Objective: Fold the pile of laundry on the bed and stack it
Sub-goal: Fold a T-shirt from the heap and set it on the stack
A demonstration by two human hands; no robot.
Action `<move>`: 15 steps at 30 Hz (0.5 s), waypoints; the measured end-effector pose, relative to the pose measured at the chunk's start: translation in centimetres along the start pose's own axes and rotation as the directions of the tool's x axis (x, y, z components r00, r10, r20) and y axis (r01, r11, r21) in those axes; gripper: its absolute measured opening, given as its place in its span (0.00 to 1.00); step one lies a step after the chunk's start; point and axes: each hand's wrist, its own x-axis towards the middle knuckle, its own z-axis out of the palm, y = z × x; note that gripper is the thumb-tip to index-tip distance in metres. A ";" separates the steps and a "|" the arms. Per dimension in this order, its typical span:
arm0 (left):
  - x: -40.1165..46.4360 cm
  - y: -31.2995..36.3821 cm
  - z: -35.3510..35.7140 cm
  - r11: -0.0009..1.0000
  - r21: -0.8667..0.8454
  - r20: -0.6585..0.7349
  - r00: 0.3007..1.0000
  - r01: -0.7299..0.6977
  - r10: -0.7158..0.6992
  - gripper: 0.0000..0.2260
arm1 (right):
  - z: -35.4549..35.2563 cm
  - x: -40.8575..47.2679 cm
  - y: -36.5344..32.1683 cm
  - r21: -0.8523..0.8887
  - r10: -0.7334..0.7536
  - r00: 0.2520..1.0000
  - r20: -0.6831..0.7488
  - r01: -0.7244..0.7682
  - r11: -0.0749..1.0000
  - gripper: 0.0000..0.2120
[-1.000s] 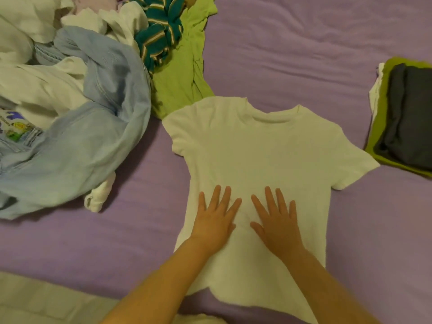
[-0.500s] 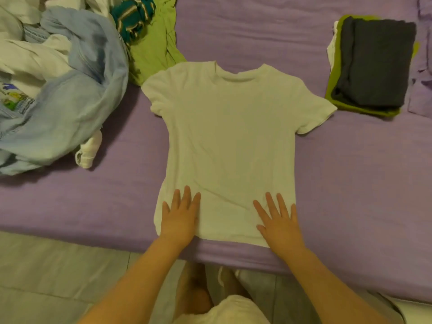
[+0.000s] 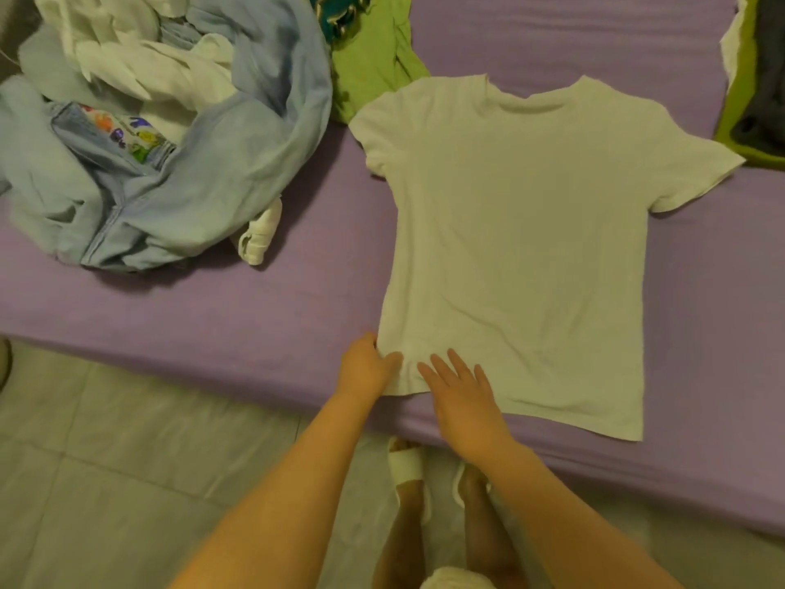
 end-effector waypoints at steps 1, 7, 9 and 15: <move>-0.1 -0.3 -0.1 1.000 -0.006 0.023 1.000 -0.013 0.014 0.12 | 0.0 -0.1 -0.3 0.050 0.022 0.999 -0.024 -0.021 0.999 0.30; -2.4 -1.0 -1.5 0.899 -0.420 0.003 0.991 -0.121 0.135 0.02 | -1.5 -2.4 0.2 0.354 0.025 0.986 -0.164 0.036 0.935 0.32; -2.9 -1.1 -1.7 0.909 -0.405 -0.015 0.995 -0.096 0.098 0.02 | -1.8 -3.0 0.6 0.354 -0.010 0.983 -0.183 0.075 0.932 0.34; -3.0 -3.1 -1.7 0.997 0.078 -0.104 0.995 0.016 -0.008 0.12 | 0.0 -2.9 1.1 -0.086 -0.044 0.996 0.080 0.051 0.995 0.36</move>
